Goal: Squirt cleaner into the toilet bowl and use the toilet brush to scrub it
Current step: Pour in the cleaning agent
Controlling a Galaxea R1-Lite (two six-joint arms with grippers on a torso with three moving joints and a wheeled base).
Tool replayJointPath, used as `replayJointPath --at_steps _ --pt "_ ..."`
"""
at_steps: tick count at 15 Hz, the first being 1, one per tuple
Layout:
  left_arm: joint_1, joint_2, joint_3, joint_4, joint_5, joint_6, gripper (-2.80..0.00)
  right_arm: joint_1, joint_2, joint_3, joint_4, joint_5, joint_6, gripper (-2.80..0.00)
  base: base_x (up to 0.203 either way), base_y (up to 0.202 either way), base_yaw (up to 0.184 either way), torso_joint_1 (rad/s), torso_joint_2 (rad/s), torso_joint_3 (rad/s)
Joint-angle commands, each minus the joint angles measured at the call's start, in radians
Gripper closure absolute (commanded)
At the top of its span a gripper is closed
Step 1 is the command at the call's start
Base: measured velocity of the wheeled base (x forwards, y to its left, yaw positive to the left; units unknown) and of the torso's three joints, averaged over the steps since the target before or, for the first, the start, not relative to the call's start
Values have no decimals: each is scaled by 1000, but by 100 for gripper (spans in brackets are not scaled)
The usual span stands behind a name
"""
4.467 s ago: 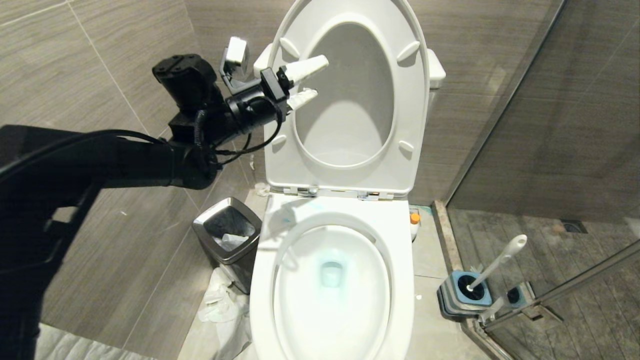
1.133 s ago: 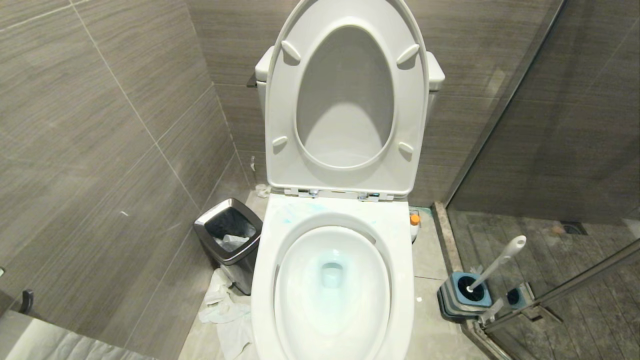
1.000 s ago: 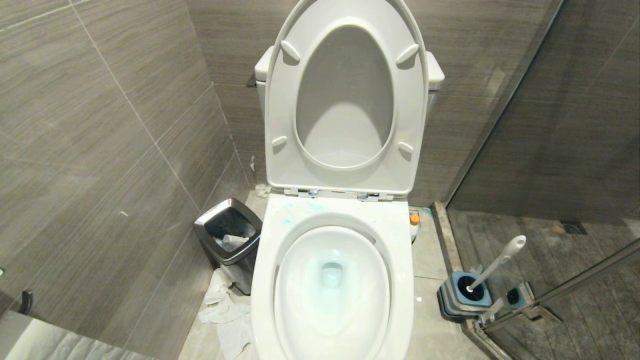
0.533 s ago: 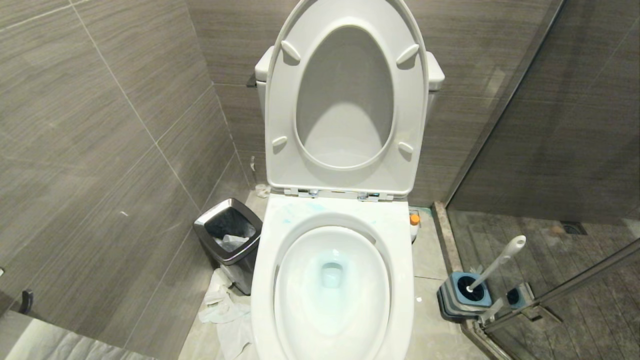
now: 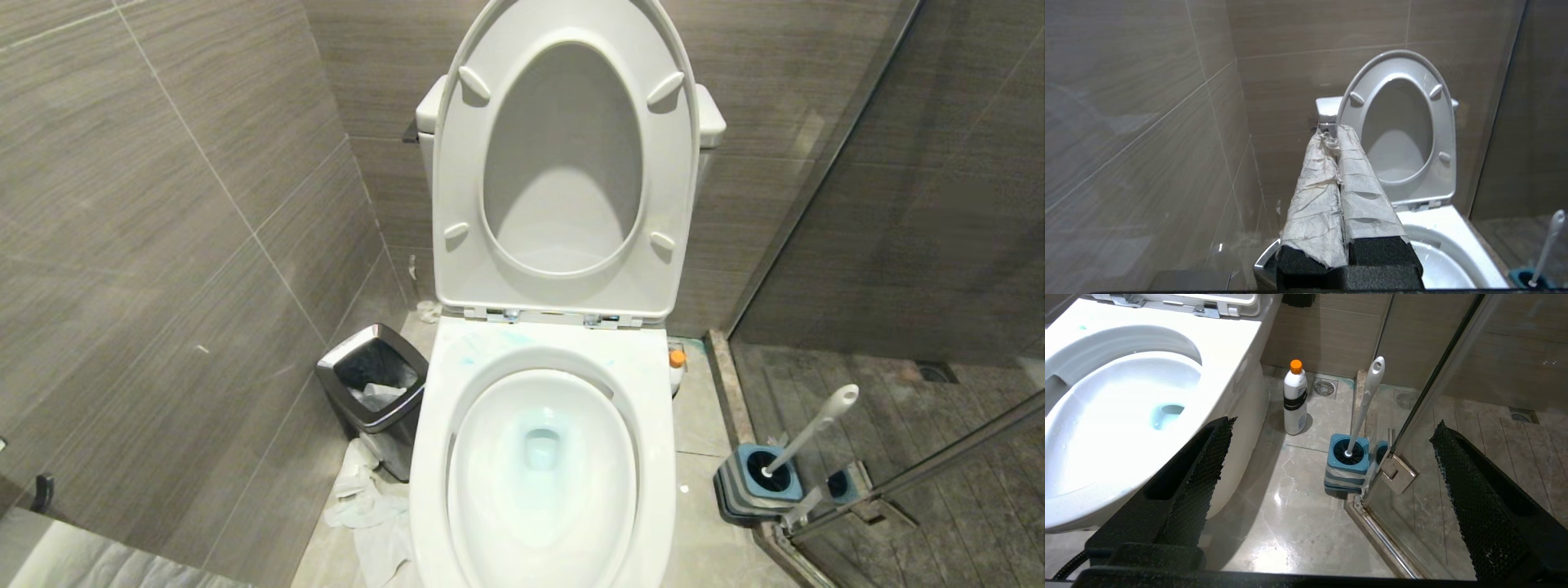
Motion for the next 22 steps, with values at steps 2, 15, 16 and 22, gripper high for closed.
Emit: replayJointPath --at_steps 2,15,16,22 --pt "-4 -100 94 -8 -10 32 0 0 -2 11 -1 0 0 -280 0 0 0 0 0 0" --pt "-8 -197 514 -607 -188 -30 0 0 0 11 -1 0 0 -280 0 0 0 0 0 0" --pt "-8 -197 569 -716 -187 -31 0 0 -1 11 -1 0 0 -280 0 0 0 0 0 0" --pt "-8 -197 783 -1006 -182 -20 0 0 0 11 -1 0 0 -280 0 0 0 0 0 0"
